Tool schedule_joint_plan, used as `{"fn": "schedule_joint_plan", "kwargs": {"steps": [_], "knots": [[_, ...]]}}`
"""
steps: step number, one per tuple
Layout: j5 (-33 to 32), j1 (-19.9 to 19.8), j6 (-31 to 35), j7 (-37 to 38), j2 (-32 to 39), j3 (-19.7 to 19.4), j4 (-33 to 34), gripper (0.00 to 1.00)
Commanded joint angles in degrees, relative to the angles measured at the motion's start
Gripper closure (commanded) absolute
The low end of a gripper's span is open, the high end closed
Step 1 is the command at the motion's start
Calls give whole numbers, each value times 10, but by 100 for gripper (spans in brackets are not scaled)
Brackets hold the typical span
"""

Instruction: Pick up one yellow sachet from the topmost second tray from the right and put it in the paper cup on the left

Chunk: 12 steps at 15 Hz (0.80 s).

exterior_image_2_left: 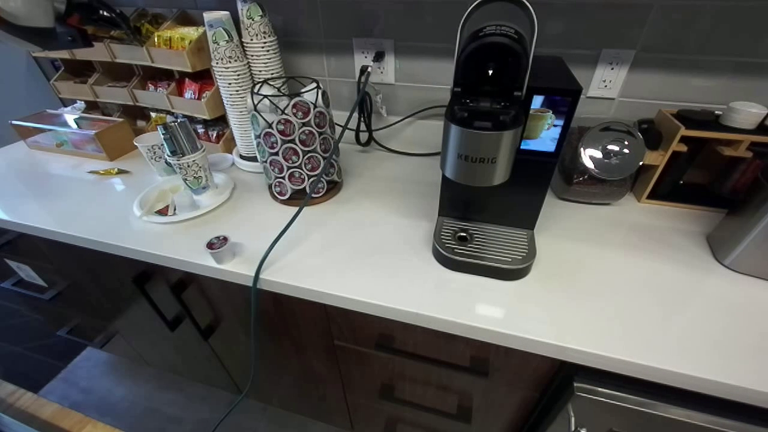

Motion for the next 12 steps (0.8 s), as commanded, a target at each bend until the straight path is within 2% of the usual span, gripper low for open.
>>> {"fn": "schedule_joint_plan", "kwargs": {"steps": [1, 4, 5, 6, 9, 12], "knots": [[11, 3, -14, -11, 15, 1, 19, 100], [2, -14, 9, 9, -18, 0, -19, 100], [5, -31, 36, 18, -38, 4, -45, 100], [10, -46, 66, 23, -52, 8, -63, 100], [28, -102, 210, 39, -93, 20, -118, 100], [35, -149, 302, 44, -139, 14, -179, 100]]}}
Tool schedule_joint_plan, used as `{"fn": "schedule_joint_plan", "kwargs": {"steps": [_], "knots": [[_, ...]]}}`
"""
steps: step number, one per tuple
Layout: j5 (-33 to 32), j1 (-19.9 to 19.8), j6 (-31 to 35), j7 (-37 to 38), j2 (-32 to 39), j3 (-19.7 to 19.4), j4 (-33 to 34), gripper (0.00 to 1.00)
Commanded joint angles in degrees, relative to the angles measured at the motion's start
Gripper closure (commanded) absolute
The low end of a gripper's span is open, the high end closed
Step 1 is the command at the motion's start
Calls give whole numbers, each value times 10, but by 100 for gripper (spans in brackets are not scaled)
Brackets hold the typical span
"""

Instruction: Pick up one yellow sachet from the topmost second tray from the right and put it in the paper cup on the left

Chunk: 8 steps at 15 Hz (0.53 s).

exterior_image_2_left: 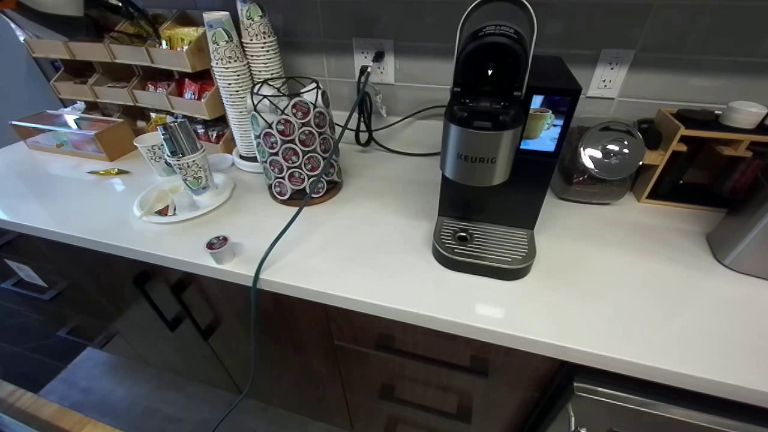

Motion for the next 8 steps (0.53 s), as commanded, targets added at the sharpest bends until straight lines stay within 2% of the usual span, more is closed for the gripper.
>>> {"fn": "schedule_joint_plan", "kwargs": {"steps": [1, 5, 8], "knots": [[23, -62, 97, 15, -77, 4, -110, 100], [19, -120, 266, 29, -124, 5, -184, 100], [7, -153, 367, 53, -156, -6, -224, 100]]}}
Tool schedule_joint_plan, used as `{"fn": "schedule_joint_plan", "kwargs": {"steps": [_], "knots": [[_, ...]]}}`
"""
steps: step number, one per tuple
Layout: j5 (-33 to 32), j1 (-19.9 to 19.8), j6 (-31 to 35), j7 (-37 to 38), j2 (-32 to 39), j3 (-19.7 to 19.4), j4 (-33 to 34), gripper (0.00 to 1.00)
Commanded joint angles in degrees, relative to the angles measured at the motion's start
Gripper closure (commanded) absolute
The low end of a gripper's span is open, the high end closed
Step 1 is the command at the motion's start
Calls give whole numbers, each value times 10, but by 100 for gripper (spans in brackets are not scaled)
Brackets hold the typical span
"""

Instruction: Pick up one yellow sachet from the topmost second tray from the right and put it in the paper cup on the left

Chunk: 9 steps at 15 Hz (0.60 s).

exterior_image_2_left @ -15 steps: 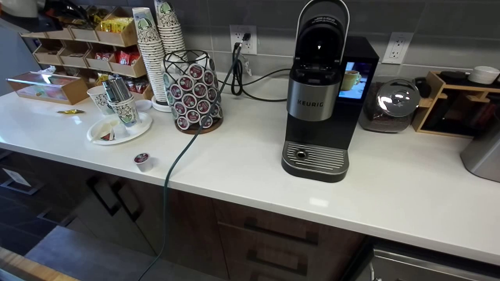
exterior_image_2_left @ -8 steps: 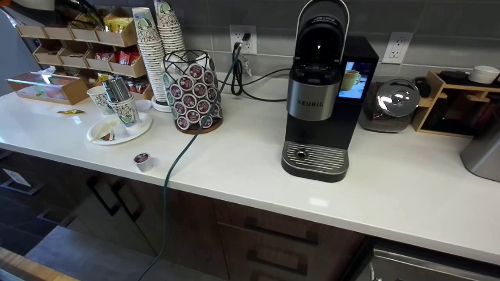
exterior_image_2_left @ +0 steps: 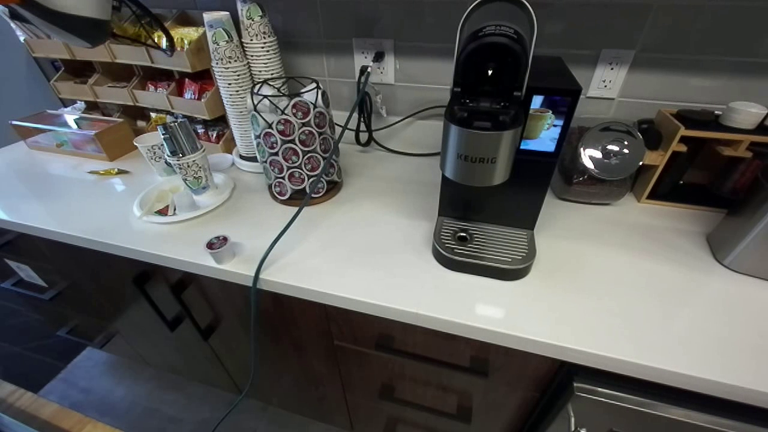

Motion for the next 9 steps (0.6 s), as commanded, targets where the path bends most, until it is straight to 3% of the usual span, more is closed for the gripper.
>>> {"fn": "schedule_joint_plan", "kwargs": {"steps": [1, 3, 6, 9], "knots": [[-4, -41, 92, 35, -60, -8, -74, 100], [-18, -59, 137, 23, -74, -19, -93, 100], [-56, -70, 143, -14, -96, -32, -111, 100], [-135, -70, 139, -48, -101, -40, -99, 100]]}}
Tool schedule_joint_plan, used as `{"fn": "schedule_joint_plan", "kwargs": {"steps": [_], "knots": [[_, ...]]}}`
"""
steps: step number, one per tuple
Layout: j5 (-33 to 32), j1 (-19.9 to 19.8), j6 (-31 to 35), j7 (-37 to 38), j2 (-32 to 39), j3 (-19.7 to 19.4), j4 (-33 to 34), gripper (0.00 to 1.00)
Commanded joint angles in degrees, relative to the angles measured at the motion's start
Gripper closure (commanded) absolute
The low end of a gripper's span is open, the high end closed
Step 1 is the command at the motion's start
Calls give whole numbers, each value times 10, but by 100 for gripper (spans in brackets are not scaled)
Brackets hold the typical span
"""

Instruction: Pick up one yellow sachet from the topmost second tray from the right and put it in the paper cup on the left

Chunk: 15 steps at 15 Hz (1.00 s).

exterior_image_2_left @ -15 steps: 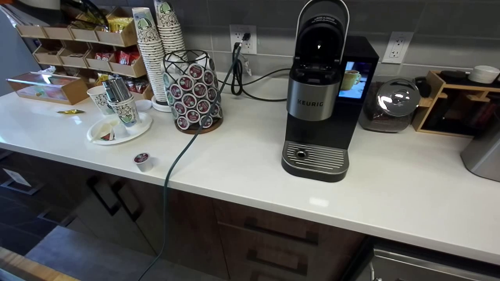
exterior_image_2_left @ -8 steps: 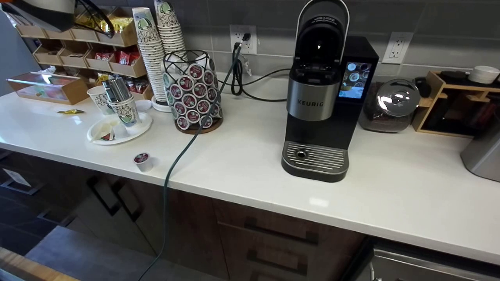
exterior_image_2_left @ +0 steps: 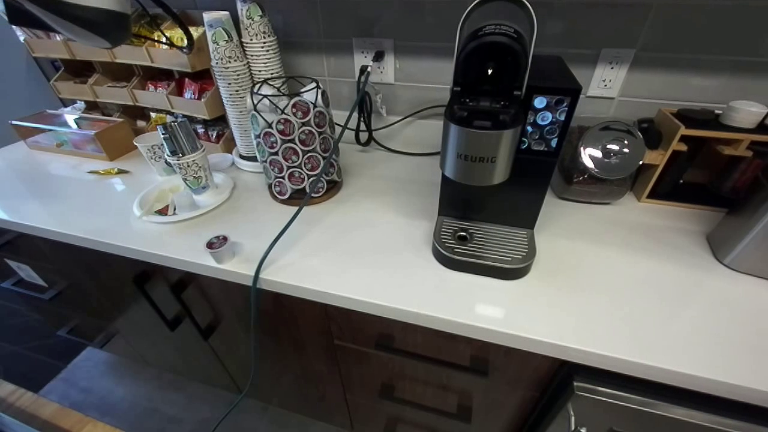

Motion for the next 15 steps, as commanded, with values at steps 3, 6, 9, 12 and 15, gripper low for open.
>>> {"fn": "schedule_joint_plan", "kwargs": {"steps": [3, 6, 9, 12, 15], "knots": [[-153, 6, 2, -18, -25, -14, 6, 100], [-257, 17, -5, -6, -15, -16, 29, 100], [-352, 25, 10, -7, -9, -20, 52, 100], [-374, 29, 15, -19, -5, -8, 60, 100], [-438, 74, -56, 59, -12, -12, 36, 100]]}}
